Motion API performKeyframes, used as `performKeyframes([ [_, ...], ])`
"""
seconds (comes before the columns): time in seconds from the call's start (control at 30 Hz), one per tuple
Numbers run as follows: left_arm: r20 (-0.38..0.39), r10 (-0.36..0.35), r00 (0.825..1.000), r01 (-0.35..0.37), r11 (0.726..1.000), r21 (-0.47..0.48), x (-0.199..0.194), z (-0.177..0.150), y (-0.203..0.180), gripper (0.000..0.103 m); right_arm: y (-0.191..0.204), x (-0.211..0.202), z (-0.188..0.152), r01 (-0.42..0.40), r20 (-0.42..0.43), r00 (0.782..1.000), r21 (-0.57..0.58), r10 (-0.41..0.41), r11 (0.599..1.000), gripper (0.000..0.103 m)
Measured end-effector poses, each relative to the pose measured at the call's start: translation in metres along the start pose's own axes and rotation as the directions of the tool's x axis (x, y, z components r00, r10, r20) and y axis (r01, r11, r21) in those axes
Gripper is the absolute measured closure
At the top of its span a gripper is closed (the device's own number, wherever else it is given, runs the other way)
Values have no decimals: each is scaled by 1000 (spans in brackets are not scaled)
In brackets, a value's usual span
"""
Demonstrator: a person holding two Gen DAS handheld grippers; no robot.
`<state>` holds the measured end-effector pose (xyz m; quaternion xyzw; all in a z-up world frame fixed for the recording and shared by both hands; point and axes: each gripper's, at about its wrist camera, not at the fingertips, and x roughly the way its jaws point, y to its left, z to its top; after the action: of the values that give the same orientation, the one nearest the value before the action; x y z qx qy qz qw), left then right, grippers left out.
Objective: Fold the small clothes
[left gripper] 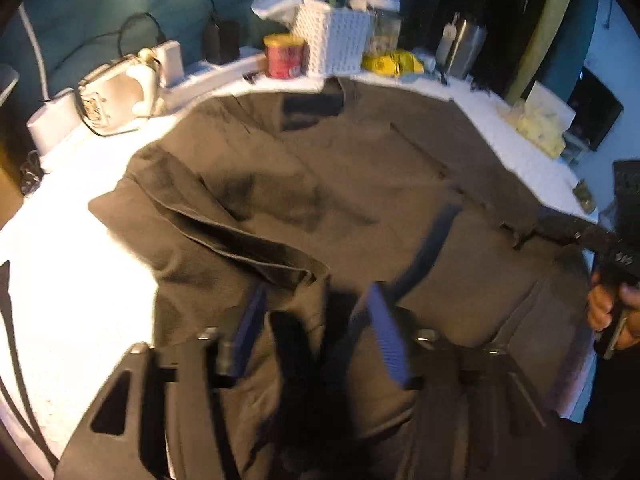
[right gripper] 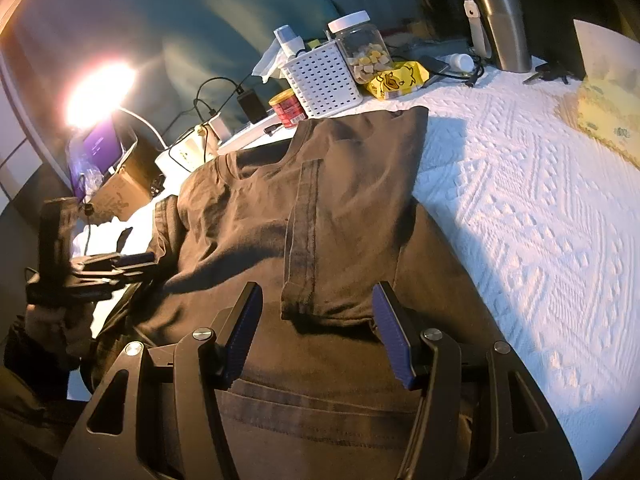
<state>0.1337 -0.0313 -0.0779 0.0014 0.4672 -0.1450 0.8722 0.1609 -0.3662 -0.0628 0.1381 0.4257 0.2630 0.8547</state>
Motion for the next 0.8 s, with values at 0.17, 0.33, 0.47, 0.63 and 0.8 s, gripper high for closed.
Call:
performKeyframes([
  [0.17,50,59,997,-56,997,-55,-13,13,28,45,1,2,2,-4,2,1000,0,4,1000,43],
  [0.33,46,83,996,-76,987,-143,2,28,63,45,-1,3,5,1,4,1000,2,-1,1000,43],
  [0.47,47,91,995,-82,981,-175,14,38,77,45,-5,4,6,7,5,1000,8,-7,1000,43],
  [0.63,74,85,994,-72,983,-170,27,49,81,66,-11,7,7,10,-1,1000,17,-10,1000,43],
  [0.8,79,75,994,-65,991,-120,33,59,70,102,-16,9,9,12,-2,1000,22,-12,1000,43],
])
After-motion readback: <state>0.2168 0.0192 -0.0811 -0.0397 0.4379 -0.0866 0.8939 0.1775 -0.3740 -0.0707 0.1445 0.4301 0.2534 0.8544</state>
